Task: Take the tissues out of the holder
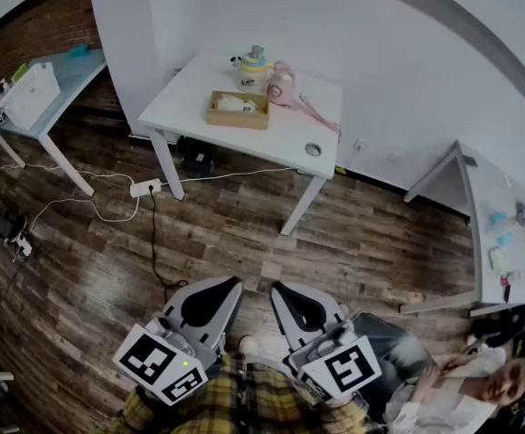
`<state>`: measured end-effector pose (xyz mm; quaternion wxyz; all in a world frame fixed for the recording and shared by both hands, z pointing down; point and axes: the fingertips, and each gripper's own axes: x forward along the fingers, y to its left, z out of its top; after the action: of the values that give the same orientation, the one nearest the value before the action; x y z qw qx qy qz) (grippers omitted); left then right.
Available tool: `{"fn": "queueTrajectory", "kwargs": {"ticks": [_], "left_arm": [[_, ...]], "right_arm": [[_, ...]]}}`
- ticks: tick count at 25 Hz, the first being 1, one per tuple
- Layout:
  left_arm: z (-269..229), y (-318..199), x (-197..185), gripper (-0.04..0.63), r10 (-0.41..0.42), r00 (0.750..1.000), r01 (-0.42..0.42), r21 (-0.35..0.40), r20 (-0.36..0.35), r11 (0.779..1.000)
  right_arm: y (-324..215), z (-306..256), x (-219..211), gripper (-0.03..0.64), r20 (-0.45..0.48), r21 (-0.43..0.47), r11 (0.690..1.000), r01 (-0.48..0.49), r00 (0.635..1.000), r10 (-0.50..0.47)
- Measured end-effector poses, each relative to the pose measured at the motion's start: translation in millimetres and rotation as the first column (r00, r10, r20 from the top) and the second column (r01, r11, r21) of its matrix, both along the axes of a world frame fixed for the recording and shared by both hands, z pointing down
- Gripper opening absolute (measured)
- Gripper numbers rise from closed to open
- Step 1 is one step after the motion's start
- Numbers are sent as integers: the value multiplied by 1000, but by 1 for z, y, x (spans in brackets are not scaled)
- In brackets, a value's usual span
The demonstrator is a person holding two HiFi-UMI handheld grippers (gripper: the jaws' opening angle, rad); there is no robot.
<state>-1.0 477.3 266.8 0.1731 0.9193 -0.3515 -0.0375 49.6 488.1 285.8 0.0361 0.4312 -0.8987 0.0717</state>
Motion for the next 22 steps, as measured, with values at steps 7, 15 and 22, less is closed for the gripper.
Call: {"fn": "queueTrajectory", "kwargs": {"ticks": [7, 15, 22], "left_arm": [[3, 11, 15, 6, -29, 999, 29, -1, 13, 1000], [3, 25, 25, 6, -65, 998, 65, 14, 19, 998], [-3, 29, 32, 6, -67, 997, 66, 34, 32, 997]], "right_arm": [[8, 5, 20, 12, 15, -1, 1000, 12, 1000, -12], [23, 4, 38, 12, 27, 16, 1000, 24, 999, -24], [27, 2, 47, 12, 51, 21, 1000, 19, 998, -20]]}}
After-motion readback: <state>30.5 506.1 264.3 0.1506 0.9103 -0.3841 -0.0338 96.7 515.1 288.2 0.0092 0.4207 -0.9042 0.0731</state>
